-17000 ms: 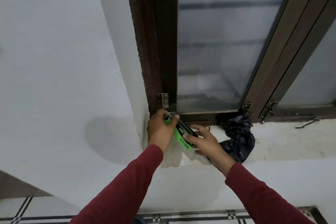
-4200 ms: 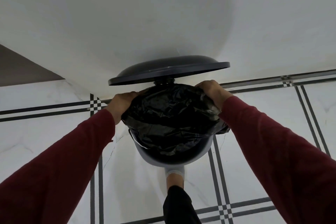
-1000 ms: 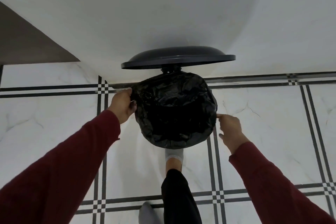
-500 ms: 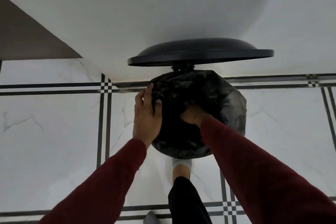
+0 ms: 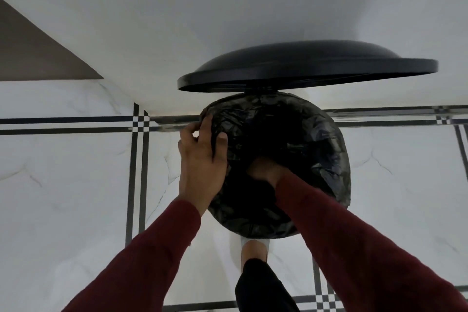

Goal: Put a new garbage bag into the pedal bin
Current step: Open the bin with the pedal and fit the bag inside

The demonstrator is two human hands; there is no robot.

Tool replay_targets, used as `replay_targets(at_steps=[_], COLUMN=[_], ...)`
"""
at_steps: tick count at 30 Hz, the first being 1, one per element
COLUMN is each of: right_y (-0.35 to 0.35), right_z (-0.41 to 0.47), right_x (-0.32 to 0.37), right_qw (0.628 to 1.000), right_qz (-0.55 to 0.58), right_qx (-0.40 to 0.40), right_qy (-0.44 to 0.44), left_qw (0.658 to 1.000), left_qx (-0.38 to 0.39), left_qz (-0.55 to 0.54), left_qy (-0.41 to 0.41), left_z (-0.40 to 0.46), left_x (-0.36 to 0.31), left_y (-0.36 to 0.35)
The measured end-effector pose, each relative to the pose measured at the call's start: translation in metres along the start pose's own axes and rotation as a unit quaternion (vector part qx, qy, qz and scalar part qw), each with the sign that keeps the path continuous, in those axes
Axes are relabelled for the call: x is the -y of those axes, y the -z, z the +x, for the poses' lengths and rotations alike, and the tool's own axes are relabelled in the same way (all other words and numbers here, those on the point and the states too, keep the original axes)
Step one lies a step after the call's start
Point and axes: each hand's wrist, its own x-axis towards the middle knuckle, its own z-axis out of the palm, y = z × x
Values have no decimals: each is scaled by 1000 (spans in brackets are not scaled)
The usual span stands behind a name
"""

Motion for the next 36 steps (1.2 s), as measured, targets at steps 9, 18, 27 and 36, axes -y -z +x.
replay_targets(at_steps=[9, 18, 27, 36], right_y=[32, 82, 106, 106], right_z=[-151, -87, -62, -70], right_x=[-46, -96, -112, -108], right_qw=[780, 820, 759, 856], right_qz=[58, 504, 646, 288], right_qx=[-616, -260, -76, -424], right_qy=[94, 73, 15, -57], left_qw=[990, 988, 959, 927], left_qx=[27, 146, 142, 219], left_qz=[140, -7, -138, -147], left_qy=[-20, 54, 203, 265], left_z=[18, 49, 73, 60], left_x=[-26, -27, -28, -25], left_y=[29, 33, 31, 50])
